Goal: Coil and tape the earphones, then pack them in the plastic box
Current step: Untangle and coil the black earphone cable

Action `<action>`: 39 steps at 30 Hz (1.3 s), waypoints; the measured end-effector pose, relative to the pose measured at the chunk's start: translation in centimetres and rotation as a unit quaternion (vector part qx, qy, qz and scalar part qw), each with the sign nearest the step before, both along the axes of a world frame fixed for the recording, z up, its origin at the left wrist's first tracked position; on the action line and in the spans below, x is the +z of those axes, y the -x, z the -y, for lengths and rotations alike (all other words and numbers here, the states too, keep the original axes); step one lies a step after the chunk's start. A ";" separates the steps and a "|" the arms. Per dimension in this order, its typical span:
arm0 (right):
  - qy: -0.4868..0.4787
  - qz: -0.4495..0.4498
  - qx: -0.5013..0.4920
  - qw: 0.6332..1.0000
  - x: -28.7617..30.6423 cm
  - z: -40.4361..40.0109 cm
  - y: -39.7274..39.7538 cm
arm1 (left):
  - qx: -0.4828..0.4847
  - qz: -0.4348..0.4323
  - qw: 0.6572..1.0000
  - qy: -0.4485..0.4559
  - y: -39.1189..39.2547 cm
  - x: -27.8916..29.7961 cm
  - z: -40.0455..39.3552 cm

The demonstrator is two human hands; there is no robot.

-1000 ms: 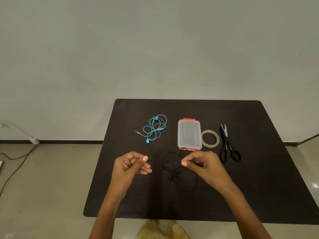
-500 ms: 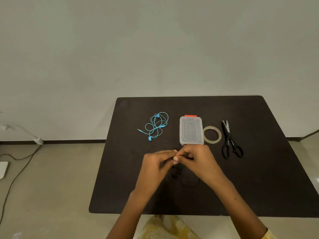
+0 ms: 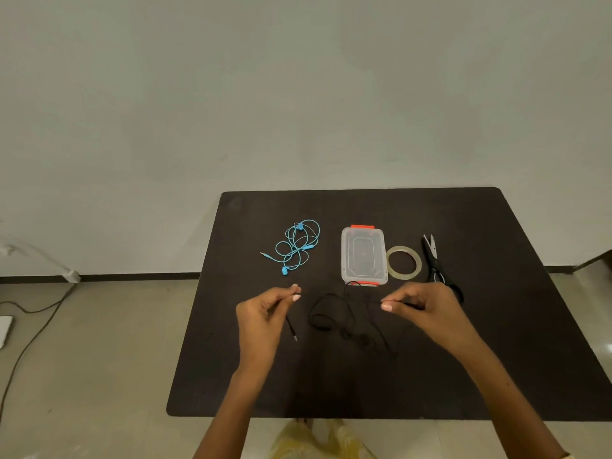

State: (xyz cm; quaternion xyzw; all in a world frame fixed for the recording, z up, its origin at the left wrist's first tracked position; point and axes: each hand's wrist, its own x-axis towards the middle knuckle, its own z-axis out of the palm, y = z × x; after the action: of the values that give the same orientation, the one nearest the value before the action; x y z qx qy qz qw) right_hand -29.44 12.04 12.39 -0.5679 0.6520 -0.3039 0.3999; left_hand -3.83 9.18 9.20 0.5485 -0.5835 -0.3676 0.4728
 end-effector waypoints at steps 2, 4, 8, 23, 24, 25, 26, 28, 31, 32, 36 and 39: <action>0.006 -0.003 -0.007 1.000 -0.1 0.0 0.3 | 0.001 -0.009 1.000 -0.006 0.2 -0.1 -0.2; 0.014 -0.006 -0.012 1.000 -0.1 0.2 0.1 | -0.001 0.006 1.000 -0.003 0.5 -0.4 -0.2; 0.031 -0.023 -0.010 0.999 0.0 0.7 -0.9 | -0.064 0.118 0.990 -0.035 0.5 -1.2 0.0; 0.060 -0.136 0.051 0.988 -0.1 1.4 -5.5 | -0.186 0.233 0.954 0.022 2.3 0.5 0.0; 0.059 -0.134 0.061 0.987 -0.2 1.5 -5.7 | -0.197 0.216 0.956 0.031 2.5 0.6 -0.1; 0.058 -0.130 0.069 0.987 -0.2 1.5 -5.8 | -0.201 0.207 0.957 0.038 2.7 0.6 -0.2; 0.058 -0.124 0.073 0.988 -0.2 1.5 -6.0 | -0.197 0.203 0.958 0.048 2.9 0.5 -0.4; 0.058 -0.101 0.071 0.991 -0.4 1.5 -6.3 | -0.180 0.192 0.962 0.076 3.1 0.5 -0.5; 0.047 -0.051 0.062 0.996 -0.7 1.3 -6.2 | -0.170 0.181 0.964 0.097 2.9 0.1 -0.6; 0.040 -0.045 0.056 0.997 -0.9 1.2 -5.9 | -0.158 0.180 0.966 0.097 2.7 -0.2 -0.6; 0.005 -0.038 0.020 0.999 -1.3 0.4 -3.3 | -0.074 0.144 0.985 0.060 1.2 -1.4 -0.4; -0.014 -0.046 0.002 0.999 -1.3 -0.4 -1.4 | -0.039 0.141 0.989 0.036 0.0 -2.1 -0.3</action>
State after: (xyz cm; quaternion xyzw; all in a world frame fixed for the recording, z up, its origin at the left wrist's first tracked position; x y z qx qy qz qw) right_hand -28.02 12.39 11.08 -0.5770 0.6728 -0.2672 0.3782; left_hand -3.84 9.45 7.08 0.5544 -0.6780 -0.2834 0.3907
